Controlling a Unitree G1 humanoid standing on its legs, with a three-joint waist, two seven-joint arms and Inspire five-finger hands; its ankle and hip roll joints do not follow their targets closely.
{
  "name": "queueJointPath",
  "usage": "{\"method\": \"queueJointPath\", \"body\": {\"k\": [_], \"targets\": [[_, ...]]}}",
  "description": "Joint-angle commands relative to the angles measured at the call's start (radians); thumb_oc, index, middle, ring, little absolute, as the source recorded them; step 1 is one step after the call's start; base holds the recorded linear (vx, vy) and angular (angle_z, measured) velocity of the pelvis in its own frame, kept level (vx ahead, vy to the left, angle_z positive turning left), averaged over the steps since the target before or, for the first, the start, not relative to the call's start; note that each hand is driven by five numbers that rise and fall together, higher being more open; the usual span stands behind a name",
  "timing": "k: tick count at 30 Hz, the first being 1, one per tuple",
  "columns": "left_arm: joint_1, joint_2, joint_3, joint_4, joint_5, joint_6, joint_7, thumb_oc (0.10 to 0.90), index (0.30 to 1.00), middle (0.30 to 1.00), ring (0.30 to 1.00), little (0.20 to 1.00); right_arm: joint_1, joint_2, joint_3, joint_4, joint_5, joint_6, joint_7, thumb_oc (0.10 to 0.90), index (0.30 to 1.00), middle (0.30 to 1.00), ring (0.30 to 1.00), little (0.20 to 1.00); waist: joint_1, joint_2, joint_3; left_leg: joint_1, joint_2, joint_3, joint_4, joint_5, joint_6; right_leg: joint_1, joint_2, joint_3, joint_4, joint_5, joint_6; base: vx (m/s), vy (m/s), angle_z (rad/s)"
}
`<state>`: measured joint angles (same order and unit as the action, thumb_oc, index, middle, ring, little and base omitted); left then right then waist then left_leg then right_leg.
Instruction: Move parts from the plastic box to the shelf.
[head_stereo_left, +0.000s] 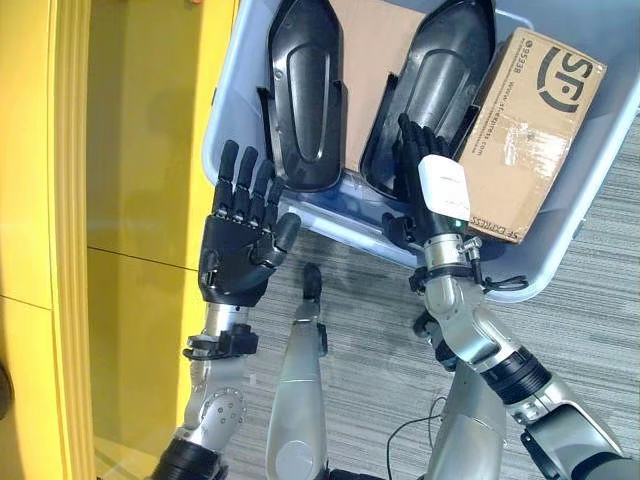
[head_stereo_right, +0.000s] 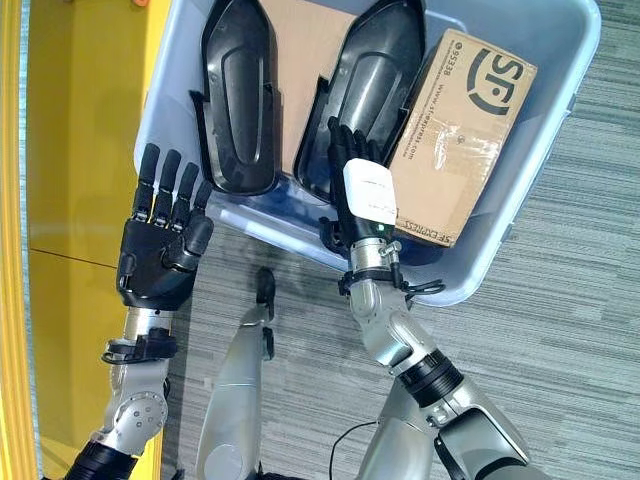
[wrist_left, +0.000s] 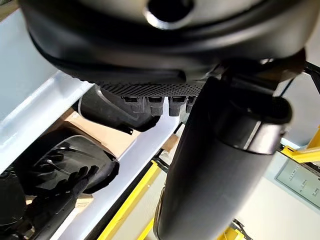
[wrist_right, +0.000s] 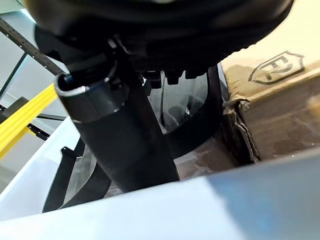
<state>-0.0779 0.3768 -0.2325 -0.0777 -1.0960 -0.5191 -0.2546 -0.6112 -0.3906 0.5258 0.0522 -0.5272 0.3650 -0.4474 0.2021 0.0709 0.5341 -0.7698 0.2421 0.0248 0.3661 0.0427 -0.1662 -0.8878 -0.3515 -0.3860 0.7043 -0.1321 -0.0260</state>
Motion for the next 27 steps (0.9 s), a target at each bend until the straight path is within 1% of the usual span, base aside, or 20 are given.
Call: {"method": "queueJointPath", "body": {"k": [1, 2, 3, 4, 5, 6, 7, 10, 11, 13, 14, 17, 18, 20, 21, 22, 23, 25, 26, 27], "targets": [[-0.019, -0.001, 0.006, -0.151, -0.004, -0.054, -0.047, 0.900, 1.000, 1.000, 1.000, 1.000, -0.069, 0.013, 0.022, -0.035, 0.008, -0.060, -0.041, 0.900, 1.000, 1.000, 1.000, 1.000, 0.032, 0.050, -0.014, -0.041, -0.020, 0.089, -0.067, 0.049, 0.070, 0.036, -0.022, 0.034, 0.066, -0.040, 0.139, 0.07, 0.016, -0.01], [-0.009, -0.001, 0.001, -0.149, -0.005, -0.052, -0.044, 0.900, 1.000, 1.000, 1.000, 1.000, -0.057, 0.018, 0.024, -0.023, 0.023, -0.059, -0.043, 0.900, 1.000, 1.000, 1.000, 1.000, 0.031, 0.048, -0.014, -0.019, -0.026, 0.086, -0.056, 0.024, 0.062, 0.056, -0.027, 0.045, 0.076, -0.061, 0.153, 0.00, 0.000, 0.00], [-0.019, 0.000, 0.007, -0.149, -0.012, -0.047, -0.046, 0.900, 1.000, 1.000, 1.000, 1.000, -0.069, 0.020, 0.025, -0.014, 0.042, -0.049, -0.038, 0.900, 1.000, 1.000, 1.000, 1.000, 0.035, 0.049, -0.014, -0.046, -0.023, 0.087, -0.058, 0.046, 0.071, 0.034, -0.025, 0.031, 0.069, -0.041, 0.140, 0.08, 0.011, 0.01], [-0.008, -0.003, 0.001, -0.147, -0.022, -0.022, -0.056, 0.900, 1.000, 1.000, 1.000, 1.000, -0.055, 0.032, 0.029, -0.003, 0.075, -0.012, -0.028, 0.900, 1.000, 1.000, 1.000, 1.000, 0.033, 0.045, -0.014, -0.027, -0.030, 0.082, -0.043, 0.017, 0.062, 0.053, -0.029, 0.044, 0.080, -0.063, 0.154, 0.03, 0.026, 0.03], [-0.009, -0.007, 0.003, -0.146, -0.021, -0.011, -0.061, 0.900, 1.000, 1.000, 1.000, 1.000, -0.053, 0.039, 0.032, 0.008, 0.090, 0.003, -0.031, 0.900, 1.000, 1.000, 1.000, 1.000, 0.033, 0.045, -0.014, -0.030, -0.032, 0.081, -0.040, 0.016, 0.062, 0.051, -0.029, 0.044, 0.080, -0.064, 0.153, 0.07, 0.018, 0.04], [-0.013, -0.007, 0.005, -0.146, -0.021, -0.010, -0.062, 0.900, 1.000, 1.000, 1.000, 1.000, -0.057, 0.039, 0.032, 0.011, 0.092, 0.004, -0.034, 0.900, 1.000, 1.000, 1.000, 1.000, 0.034, 0.045, -0.014, -0.039, -0.030, 0.079, -0.042, 0.024, 0.064, 0.043, -0.026, 0.041, 0.078, -0.057, 0.149, 0.03, 0.043, 0.04], [-0.009, -0.007, 0.001, -0.144, -0.023, -0.005, -0.060, 0.900, 1.000, 1.000, 1.000, 1.000, -0.048, 0.047, 0.034, 0.040, 0.115, 0.011, -0.057, 0.900, 1.000, 1.000, 1.000, 1.000, 0.033, 0.044, -0.014, -0.040, -0.032, 0.078, -0.033, 0.014, 0.062, 0.043, -0.027, 0.045, 0.085, -0.063, 0.150, 0.01, 0.048, 0.01], [-0.004, -0.013, 0.002, -0.136, -0.028, -0.003, -0.074, 0.900, 1.000, 1.000, 1.000, 1.000, -0.040, 0.057, 0.028, 0.077, 0.138, 0.014, -0.064, 0.900, 1.000, 1.000, 1.000, 1.000, 0.034, 0.043, -0.014, -0.055, -0.034, 0.075, -0.024, 0.011, 0.064, 0.033, -0.028, 0.044, 0.085, -0.061, 0.150, 0.02, 0.040, 0.01], [-0.011, -0.014, 0.004, -0.135, -0.040, 0.000, -0.082, 0.900, 1.000, 1.000, 1.000, 1.000, -0.043, 0.059, 0.025, 0.088, 0.139, 0.016, -0.067, 0.900, 1.000, 1.000, 1.000, 1.000, 0.036, 0.044, -0.014, -0.070, -0.033, 0.072, -0.027, 0.020, 0.066, 0.020, -0.026, 0.040, 0.083, -0.054, 0.146, 0.01, 0.039, 0.01], [-0.007, -0.016, 0.000, -0.129, -0.081, 0.007, -0.115, 0.900, 1.000, 1.000, 1.000, 1.000, -0.033, 0.064, 0.025, 0.108, 0.137, 0.023, -0.058, 0.900, 1.000, 1.000, 1.000, 1.000, 0.035, 0.042, -0.014, -0.069, -0.037, 0.071, -0.020, 0.012, 0.066, 0.022, -0.029, 0.043, 0.089, -0.059, 0.150, 0.01, 0.017, 0.00], [-0.005, -0.021, 0.000, -0.127, -0.085, 0.009, -0.125, 0.900, 1.000, 1.000, 1.000, 1.000, -0.031, 0.063, 0.024, 0.116, 0.130, 0.036, -0.046, 0.900, 1.000, 1.000, 1.000, 1.000, 0.036, 0.043, -0.014, -0.075, -0.041, 0.069, -0.015, 0.009, 0.067, 0.018, -0.029, 0.044, 0.087, -0.058, 0.150, 0.01, 0.031, 0.01], [-0.007, -0.026, -0.004, -0.120, -0.037, 0.015, -0.120, 0.900, 1.000, 1.000, 1.000, 1.000, -0.037, 0.069, 0.027, 0.139, 0.083, 0.035, -0.042, 0.900, 1.000, 1.000, 1.000, 1.000, 0.037, 0.041, -0.014, -0.095, -0.045, 0.064, 0.000, 0.006, 0.069, 0.004, -0.028, 0.045, 0.089, -0.051, 0.151, 0.01, 0.040, 0.00], [-0.012, -0.024, -0.009, -0.116, -0.029, 0.025, -0.135, 0.900, 1.000, 1.000, 1.000, 1.000, -0.043, 0.067, 0.030, 0.141, 0.034, 0.051, -0.046, 0.900, 1.000, 1.000, 1.000, 1.000, 0.036, 0.041, -0.014, -0.102, -0.048, 0.062, 0.006, 0.004, 0.070, -0.002, -0.027, 0.046, 0.090, -0.048, 0.152, 0.01, 0.050, 0.01], [-0.015, -0.028, -0.014, -0.115, -0.014, 0.029, -0.145, 0.900, 1.000, 1.000, 1.000, 1.000, -0.047, 0.064, 0.030, 0.146, -0.008, 0.035, -0.063, 0.900, 1.000, 1.000, 1.000, 1.000, 0.036, 0.042, -0.014, -0.105, -0.050, 0.063, 0.007, 0.003, 0.071, -0.003, -0.026, 0.047, 0.087, -0.046, 0.153, 0.00, 0.049, 0.01], [-0.028, -0.023, -0.029, -0.116, -0.004, 0.031, -0.153, 0.900, 1.000, 1.000, 1.000, 1.000, -0.069, 0.057, 0.031, 0.163, -0.059, 0.013, -0.078, 0.900, 1.000, 1.000, 1.000, 1.000, 0.036, 0.044, -0.014, -0.113, -0.051, 0.063, 0.009, 0.005, 0.072, -0.010, -0.026, 0.049, 0.089, -0.042, 0.155, -0.01, 0.053, 0.00], [-0.031, -0.019, -0.035, -0.115, -0.012, 0.036, -0.161, 0.900, 1.000, 1.000, 1.000, 1.000, -0.075, 0.054, 0.032, 0.164, -0.087, 0.023, -0.075, 0.900, 1.000, 1.000, 1.000, 1.000, 0.036, 0.046, -0.014, -0.115, -0.052, 0.062, 0.011, 0.006, 0.071, -0.012, -0.027, 0.049, 0.091, -0.041, 0.156, 0.00, 0.091, -0.01], [-0.040, -0.017, -0.053, -0.112, -0.021, 0.041, -0.167, 0.900, 1.000, 1.000, 1.000, 1.000, -0.093, 0.042, 0.036, 0.165, -0.127, 0.058, -0.056, 0.900, 1.000, 1.000, 1.000, 1.000, 0.036, 0.048, -0.014, -0.119, -0.056, 0.062, 0.012, 0.006, 0.073, -0.013, -0.027, 0.054, 0.091, -0.038, 0.159, 0.01, 0.069, 0.00], [-0.047, -0.019, -0.065, -0.108, -0.015, 0.038, -0.161, 0.900, 1.000, 1.000, 1.000, 1.000, -0.104, 0.039, 0.045, 0.178, -0.136, 0.083, -0.060, 0.900, 1.000, 1.000, 1.000, 1.000, 0.037, 0.049, -0.014, -0.119, -0.057, 0.063, 0.011, 0.006, 0.074, -0.013, -0.026, 0.054, 0.090, -0.038, 0.159, 0.00, 0.051, 0.01], [-0.056, -0.016, -0.077, -0.103, 0.012, 0.033, -0.141, 0.900, 1.000, 1.000, 1.000, 1.000, -0.120, 0.036, 0.051, 0.211, -0.122, 0.110, -0.082, 0.900, 1.000, 1.000, 1.000, 1.000, 0.038, 0.051, -0.014, -0.123, -0.058, 0.063, 0.013, 0.006, 0.075, -0.015, -0.026, 0.055, 0.089, -0.036, 0.159, 0.00, 0.036, 0.02], [-0.057, -0.016, -0.080, -0.100, 0.024, 0.029, -0.137, 0.900, 1.000, 1.000, 1.000, 1.000, -0.124, 0.037, 0.050, 0.224, -0.118, 0.113, -0.091, 0.900, 1.000, 1.000, 1.000, 1.000, 0.039, 0.052, -0.014, -0.124, -0.058, 0.064, 0.013, 0.006, 0.075, -0.015, -0.027, 0.054, 0.088, -0.034, 0.160, -0.01, 0.031, 0.01]]}}
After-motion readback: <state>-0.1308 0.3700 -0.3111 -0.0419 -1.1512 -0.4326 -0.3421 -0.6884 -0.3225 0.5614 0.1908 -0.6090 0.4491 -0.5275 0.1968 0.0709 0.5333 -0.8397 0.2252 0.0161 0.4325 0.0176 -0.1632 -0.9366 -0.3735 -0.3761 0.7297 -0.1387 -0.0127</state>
